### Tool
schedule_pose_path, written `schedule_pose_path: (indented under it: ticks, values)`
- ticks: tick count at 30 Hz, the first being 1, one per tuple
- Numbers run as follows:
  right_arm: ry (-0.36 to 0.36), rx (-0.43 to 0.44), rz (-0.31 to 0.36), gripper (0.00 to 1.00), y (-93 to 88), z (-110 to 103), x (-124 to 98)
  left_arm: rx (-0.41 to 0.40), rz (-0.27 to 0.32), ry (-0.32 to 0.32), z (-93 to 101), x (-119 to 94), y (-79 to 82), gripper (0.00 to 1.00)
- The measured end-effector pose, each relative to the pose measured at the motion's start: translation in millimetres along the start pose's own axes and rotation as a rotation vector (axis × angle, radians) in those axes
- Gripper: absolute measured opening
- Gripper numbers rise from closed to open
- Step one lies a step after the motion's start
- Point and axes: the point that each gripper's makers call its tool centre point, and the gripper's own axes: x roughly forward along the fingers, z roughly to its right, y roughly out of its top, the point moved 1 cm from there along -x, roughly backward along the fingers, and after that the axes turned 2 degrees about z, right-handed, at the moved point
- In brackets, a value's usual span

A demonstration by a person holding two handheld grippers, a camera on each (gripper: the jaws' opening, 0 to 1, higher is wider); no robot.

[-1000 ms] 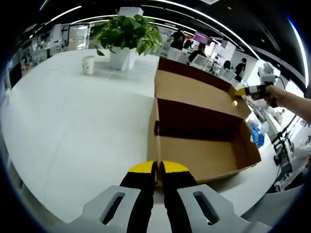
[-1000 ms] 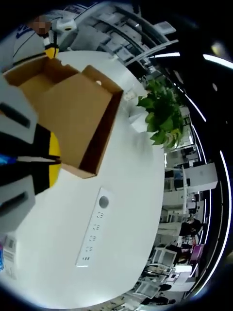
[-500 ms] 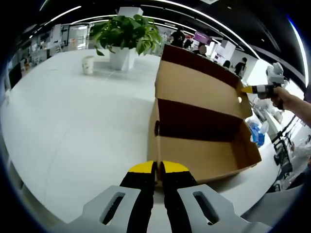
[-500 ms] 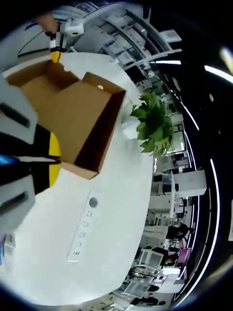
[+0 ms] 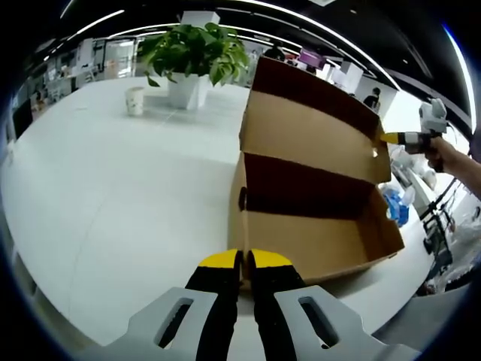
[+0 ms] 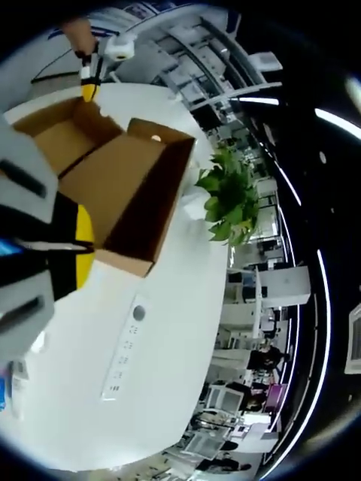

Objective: Operate the shoe box by opening the lid, removing the specified soft item, and placing it in the target area until the item is outside and the box remains undamaged.

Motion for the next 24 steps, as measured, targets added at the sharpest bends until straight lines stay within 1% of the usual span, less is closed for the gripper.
schedule_pose_path:
  ticks: [10,16,24]
  values:
    - [0.007,-0.003,0.024,0.00,-1.0,-6,-9,0.002,-0.003,-0.002,2.2,-2,-0.9,0.03]
    - [0.006,-0.025,0.035,0.00,-2.4,-10,-16,0.015,-0.007,-0.003,3.2,-2,-1.0,0.03]
    - [0.010,-0.031,0.044,0.00,-5.1,-14,-24,0.019,-0.010,-0.009,4.3,-3,-1.0,0.03]
